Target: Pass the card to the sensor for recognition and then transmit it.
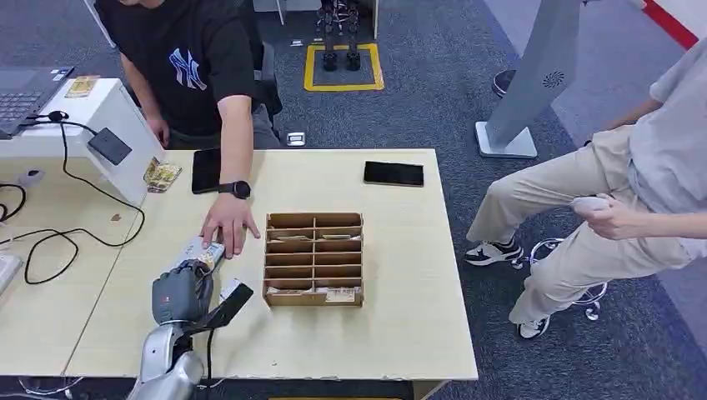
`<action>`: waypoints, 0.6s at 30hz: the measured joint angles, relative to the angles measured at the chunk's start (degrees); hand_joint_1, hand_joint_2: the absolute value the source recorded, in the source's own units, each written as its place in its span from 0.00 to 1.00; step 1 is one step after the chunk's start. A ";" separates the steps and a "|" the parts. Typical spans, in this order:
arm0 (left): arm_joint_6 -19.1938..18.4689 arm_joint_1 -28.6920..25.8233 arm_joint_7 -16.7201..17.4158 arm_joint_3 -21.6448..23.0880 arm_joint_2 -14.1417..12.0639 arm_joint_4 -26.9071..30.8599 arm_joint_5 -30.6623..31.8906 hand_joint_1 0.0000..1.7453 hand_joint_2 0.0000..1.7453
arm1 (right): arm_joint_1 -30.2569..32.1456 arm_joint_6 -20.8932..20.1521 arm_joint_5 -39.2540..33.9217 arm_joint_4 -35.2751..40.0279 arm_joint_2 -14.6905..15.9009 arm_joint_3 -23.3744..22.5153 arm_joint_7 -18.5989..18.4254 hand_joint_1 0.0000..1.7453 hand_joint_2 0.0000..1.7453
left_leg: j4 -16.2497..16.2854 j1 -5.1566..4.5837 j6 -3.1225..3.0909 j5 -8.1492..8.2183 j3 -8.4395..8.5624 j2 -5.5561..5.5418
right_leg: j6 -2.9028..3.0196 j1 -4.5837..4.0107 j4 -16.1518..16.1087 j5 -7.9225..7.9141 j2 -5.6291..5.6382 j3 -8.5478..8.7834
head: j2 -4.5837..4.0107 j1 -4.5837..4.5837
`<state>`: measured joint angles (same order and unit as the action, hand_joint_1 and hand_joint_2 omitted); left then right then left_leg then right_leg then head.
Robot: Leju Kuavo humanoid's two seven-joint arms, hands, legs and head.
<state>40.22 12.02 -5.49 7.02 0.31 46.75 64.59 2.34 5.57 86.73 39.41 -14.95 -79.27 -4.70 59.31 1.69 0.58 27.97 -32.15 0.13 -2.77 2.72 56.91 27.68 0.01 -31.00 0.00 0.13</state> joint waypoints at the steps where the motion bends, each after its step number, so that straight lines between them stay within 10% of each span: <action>1: -0.04 -0.17 0.00 0.20 0.00 0.31 -0.24 1.00 1.00 | 0.03 -0.02 0.00 0.07 -0.09 0.02 -0.04 0.00 1.00 | 0.00 0.00 0.00 0.00 -0.01 -0.01 | 0.00 0.00 0.00 0.00 0.00 0.00 | 0.00 0.02; 18: 0.13 -1.74 -1.57 2.08 0.13 5.50 -5.26 1.00 1.00 | 0.10 -0.46 0.00 1.40 -0.94 0.17 -0.52 0.00 1.00 | 0.01 0.00 0.00 0.03 -0.14 0.00 | -0.01 0.00 -0.01 0.01 0.00 -0.21 | 0.00 0.00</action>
<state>40.35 10.28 -7.06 9.09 0.44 52.26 59.33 2.45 5.11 86.73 40.81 -15.89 -79.10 -5.22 59.32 1.68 0.58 28.01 -32.29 0.13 -2.77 2.72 56.90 27.69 0.01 -31.21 0.00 0.13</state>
